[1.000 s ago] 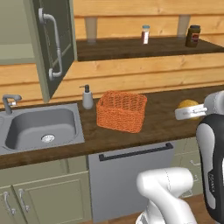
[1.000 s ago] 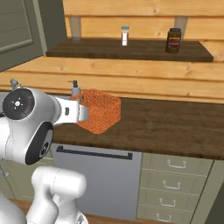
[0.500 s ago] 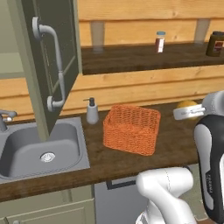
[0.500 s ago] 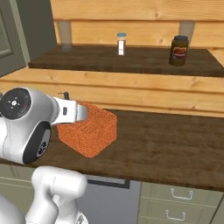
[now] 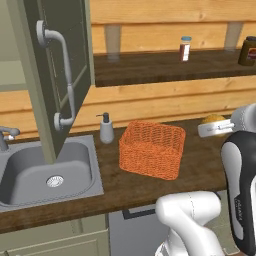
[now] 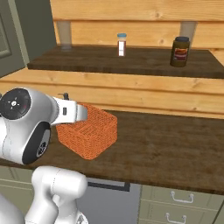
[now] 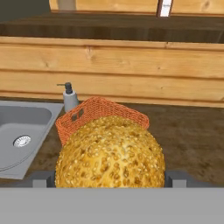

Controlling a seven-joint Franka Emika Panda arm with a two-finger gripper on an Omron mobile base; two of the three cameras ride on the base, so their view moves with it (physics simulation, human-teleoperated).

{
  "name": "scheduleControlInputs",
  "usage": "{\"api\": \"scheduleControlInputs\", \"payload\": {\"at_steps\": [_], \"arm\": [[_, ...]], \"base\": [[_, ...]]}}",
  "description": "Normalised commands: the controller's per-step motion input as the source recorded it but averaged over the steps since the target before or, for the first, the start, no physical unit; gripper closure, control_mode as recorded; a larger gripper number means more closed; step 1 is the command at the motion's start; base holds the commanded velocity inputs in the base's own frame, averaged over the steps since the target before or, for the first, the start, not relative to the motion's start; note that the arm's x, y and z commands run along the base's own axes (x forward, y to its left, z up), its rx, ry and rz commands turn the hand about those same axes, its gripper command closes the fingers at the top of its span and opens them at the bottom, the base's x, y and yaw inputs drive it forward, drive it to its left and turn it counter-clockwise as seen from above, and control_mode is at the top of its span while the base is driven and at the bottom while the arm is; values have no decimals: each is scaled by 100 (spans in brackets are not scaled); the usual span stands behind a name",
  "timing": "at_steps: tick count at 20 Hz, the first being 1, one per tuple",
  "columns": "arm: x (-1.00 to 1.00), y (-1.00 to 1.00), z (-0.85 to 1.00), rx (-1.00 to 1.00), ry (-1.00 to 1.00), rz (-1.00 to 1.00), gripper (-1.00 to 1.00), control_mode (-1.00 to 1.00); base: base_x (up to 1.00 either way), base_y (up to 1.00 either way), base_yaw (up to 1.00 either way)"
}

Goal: Open the cabinet, pick up the bread from the cabinet and place it in the basket. Then move the basket to the dining counter.

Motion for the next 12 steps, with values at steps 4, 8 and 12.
{"api": "scheduleControlInputs", "payload": {"at_steps": [4,8,12], "arm": [[7,11,-3,0,0,0,100,-100],[47,45,-12,0,0,-6,100,-100],[61,24,-17,0,6,-5,100,-100]], "base": [[0,0,0],[0,0,0],[0,0,0]]}}
